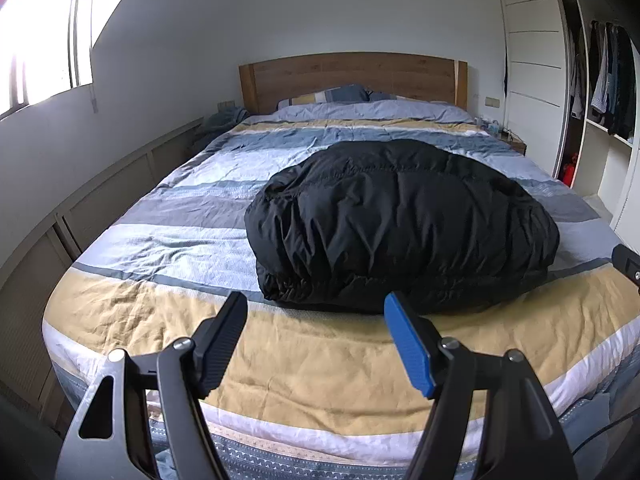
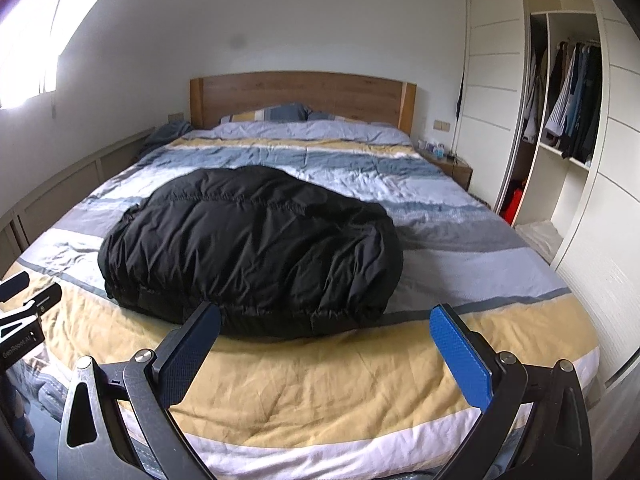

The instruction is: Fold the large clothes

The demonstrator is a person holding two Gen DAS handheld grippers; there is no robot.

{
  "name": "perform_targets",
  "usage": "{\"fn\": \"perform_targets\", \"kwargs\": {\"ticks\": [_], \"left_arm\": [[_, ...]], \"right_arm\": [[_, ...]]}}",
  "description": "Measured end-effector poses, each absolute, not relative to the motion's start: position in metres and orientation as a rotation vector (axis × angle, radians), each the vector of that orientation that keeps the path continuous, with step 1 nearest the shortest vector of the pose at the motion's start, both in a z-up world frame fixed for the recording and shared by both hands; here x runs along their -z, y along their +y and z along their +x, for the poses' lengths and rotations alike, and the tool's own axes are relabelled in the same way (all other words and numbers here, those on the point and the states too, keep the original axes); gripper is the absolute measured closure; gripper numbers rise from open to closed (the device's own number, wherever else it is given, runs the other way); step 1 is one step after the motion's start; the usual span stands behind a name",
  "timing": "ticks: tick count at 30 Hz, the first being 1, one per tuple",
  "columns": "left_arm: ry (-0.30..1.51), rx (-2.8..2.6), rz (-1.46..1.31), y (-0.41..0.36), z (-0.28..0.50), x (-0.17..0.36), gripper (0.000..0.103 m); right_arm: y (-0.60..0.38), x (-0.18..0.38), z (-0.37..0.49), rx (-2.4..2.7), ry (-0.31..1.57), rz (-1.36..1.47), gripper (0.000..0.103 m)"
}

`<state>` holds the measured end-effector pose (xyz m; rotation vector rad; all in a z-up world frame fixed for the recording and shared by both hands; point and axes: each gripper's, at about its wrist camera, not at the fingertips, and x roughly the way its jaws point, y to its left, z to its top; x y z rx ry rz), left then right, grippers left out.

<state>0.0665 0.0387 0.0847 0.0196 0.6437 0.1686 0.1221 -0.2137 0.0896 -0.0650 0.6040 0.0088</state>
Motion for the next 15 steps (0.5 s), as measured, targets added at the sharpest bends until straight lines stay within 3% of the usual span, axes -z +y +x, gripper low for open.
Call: {"fn": "perform_targets", "kwargs": {"ticks": [15], "left_arm": [[0.702, -0.176, 0.032, 0.046, 0.086, -0.059, 0.033]], "right_arm": [[-0.221, -0.065, 0.143, -0.001, 0.676, -0.055, 0.000]]}}
